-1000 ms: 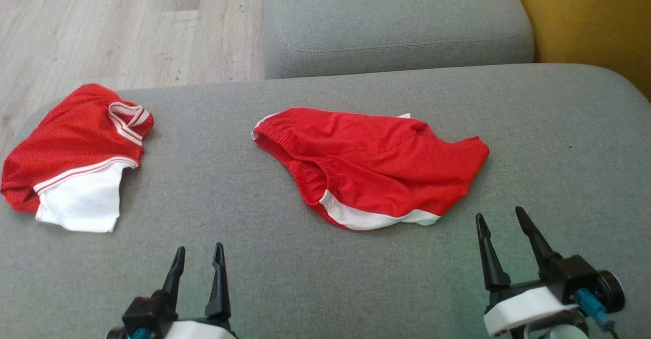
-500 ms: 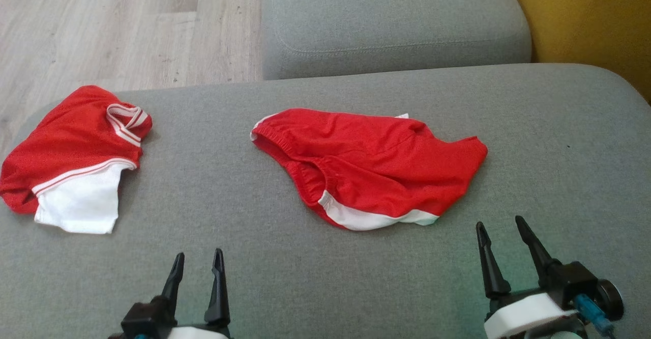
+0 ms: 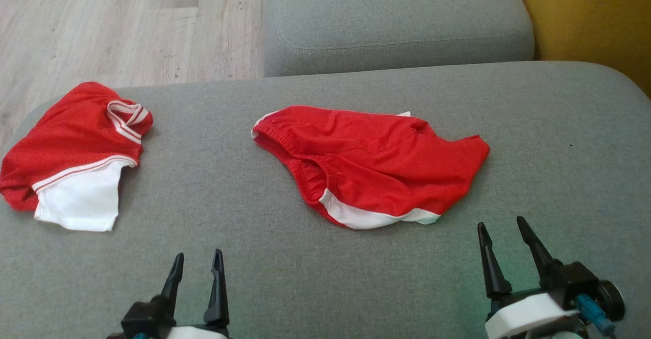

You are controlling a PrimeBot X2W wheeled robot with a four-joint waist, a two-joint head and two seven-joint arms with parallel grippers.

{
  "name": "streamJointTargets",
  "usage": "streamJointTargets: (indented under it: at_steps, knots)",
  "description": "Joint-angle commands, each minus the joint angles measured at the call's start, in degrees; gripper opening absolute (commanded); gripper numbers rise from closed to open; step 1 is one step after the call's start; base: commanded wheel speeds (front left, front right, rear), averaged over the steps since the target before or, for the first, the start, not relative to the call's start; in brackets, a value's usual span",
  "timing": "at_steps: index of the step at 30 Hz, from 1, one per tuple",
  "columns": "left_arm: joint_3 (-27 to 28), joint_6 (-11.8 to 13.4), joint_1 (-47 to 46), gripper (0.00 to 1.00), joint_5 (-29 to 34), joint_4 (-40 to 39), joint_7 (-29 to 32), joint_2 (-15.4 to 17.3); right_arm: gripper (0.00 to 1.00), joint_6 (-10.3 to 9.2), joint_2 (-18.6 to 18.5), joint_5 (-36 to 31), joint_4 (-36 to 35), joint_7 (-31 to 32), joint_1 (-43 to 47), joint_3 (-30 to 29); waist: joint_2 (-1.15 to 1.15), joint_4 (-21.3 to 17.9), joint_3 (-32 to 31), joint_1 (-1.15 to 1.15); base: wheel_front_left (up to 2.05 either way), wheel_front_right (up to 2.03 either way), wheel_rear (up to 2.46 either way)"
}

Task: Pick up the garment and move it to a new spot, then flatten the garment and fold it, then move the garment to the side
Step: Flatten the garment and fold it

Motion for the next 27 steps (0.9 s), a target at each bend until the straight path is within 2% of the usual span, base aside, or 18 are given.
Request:
streamJointTargets:
  at_steps: [1,6,10,19,27]
  knots:
    - [1.7,0.25,-2.35,1.0,-0.02,-1.93,-0.16,0.99,1.0,0.44,-0.27,-0.02,-1.5,-0.55,-2.1,1.02,0.0,-0.03,0.1,0.0,0.0,0.0,0.0]
    - [0.62,-0.08,-4.64,1.0,1.07,-2.3,0.49,1.3,1.0,0.44,-0.27,-0.52,-1.84,-0.56,-2.39,0.68,0.0,-0.44,1.32,0.0,0.0,0.0,0.0]
    - [-2.06,-1.44,-8.99,1.0,2.89,-2.24,2.53,0.98,1.0,0.44,-0.27,-1.07,-2.36,-0.36,-3.04,0.61,0.0,-1.35,2.96,0.0,0.0,0.0,0.0]
    - [-9.99,-7.95,-24.0,1.0,6.49,5.43,12.54,-1.2,1.0,0.44,-0.27,-1.27,-3.88,-0.25,-6.88,0.82,0.0,-4.89,10.06,0.0,0.0,0.0,0.0]
    - [-11.82,-11.01,-32.07,1.0,6.94,14.74,15.55,-2.73,1.0,0.44,-0.27,0.08,-3.33,-0.5,-10.27,2.18,0.0,-9.14,15.49,0.0,0.0,0.0,0.0]
